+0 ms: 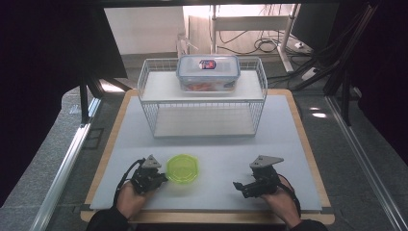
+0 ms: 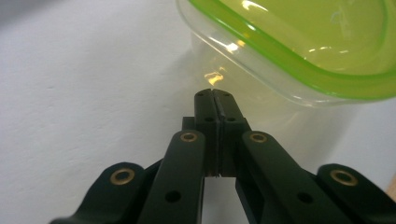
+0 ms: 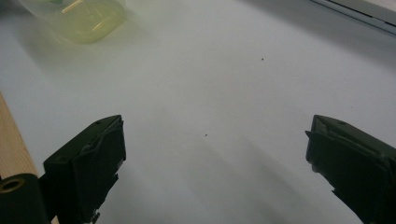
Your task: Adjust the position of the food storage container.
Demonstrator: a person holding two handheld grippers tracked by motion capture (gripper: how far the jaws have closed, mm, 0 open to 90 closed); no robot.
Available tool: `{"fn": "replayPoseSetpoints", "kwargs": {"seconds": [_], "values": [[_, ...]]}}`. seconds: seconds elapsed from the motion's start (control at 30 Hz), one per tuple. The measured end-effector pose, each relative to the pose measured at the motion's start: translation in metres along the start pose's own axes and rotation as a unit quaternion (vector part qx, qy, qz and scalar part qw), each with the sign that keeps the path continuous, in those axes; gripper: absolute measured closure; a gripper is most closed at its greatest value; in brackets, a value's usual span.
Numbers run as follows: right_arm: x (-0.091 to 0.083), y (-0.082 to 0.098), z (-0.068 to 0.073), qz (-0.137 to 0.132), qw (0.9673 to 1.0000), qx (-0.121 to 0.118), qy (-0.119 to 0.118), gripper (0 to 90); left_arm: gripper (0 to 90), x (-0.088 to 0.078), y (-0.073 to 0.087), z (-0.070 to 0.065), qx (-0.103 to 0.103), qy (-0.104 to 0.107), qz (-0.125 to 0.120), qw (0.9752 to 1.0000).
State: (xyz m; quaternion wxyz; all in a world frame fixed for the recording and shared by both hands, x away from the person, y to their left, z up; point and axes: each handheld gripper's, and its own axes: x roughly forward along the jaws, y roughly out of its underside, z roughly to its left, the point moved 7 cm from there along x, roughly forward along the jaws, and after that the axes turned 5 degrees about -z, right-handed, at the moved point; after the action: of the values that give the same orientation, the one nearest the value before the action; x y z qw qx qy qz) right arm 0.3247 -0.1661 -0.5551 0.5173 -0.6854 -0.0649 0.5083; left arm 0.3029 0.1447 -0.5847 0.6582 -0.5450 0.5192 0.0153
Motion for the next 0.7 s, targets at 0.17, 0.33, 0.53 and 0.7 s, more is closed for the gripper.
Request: {"fn": "replayPoseSetpoints", "kwargs": {"seconds": [0.17,0.33,0.53,0.7], "values": [[0.0,0.0,0.0,0.0,1.0,-0.001,0.0,4.7,89.9,0.005,-0.001,-0.002,0.003,0.002,0.002,1.0],[0.001,0.0,0.0,0.001,1.0,0.0,-0.001,4.7,89.9,0.012,-0.007,-0.01,0.014,0.013,0.001,0.9998],[0.001,0.0,0.0,0.0,1.0,0.004,-0.003,4.7,89.9,0.019,-0.013,-0.025,0.026,0.027,-0.002,0.9993],[0.001,0.0,0.0,-0.001,1.0,0.004,-0.003,4.7,89.8,0.021,-0.015,-0.029,0.036,0.027,-0.002,0.999]]}}
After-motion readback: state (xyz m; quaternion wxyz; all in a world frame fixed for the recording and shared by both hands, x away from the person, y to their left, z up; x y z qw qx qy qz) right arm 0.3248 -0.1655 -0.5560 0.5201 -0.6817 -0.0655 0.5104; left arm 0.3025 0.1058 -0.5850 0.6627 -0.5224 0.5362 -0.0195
